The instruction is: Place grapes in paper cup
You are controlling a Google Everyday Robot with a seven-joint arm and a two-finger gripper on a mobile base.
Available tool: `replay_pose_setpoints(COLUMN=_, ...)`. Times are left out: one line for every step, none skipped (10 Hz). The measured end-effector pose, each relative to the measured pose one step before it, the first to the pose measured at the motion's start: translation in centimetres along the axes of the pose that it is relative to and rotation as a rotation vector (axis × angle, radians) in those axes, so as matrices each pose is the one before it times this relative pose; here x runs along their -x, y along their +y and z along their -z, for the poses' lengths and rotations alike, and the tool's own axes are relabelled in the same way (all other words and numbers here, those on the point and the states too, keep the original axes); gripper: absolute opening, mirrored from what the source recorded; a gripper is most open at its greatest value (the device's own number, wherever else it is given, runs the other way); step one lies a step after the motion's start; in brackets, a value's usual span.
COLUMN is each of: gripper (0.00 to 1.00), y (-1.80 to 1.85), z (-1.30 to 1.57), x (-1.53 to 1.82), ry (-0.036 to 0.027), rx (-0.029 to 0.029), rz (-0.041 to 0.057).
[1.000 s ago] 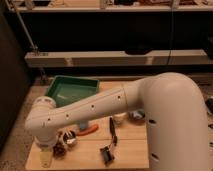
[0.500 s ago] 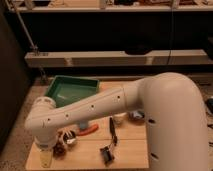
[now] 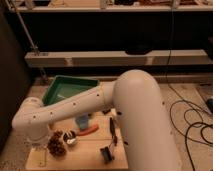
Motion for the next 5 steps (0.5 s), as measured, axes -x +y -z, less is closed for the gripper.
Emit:
replay_pose_setpoints(gripper=0.80, y=0.120, z=-0.436, x=0.070, ry=-0.02710, rx=-0.01237, rz=-0.00549)
replay_pose_setpoints(gripper=0.80, y=0.037, z=-0.329, x=0.137, ry=-0.01736, rx=-0.00770, rz=-0.00952)
replay_pose_setpoints(gripper=0.80, y=0.079, z=-0.403, x=0.377, ry=-0.02610, rx=-0.00538, rz=-0.02041)
replay_pose_setpoints(gripper=0.80, y=0.126, z=-0.246, x=0.466, ry=-0.01910, rx=-0.00012, rz=-0.01789)
replay_pose_setpoints(gripper=0.80, y=0.051, z=-0.188, x=0.289, ry=-0.01020, rx=0.00047, rz=-0.01001)
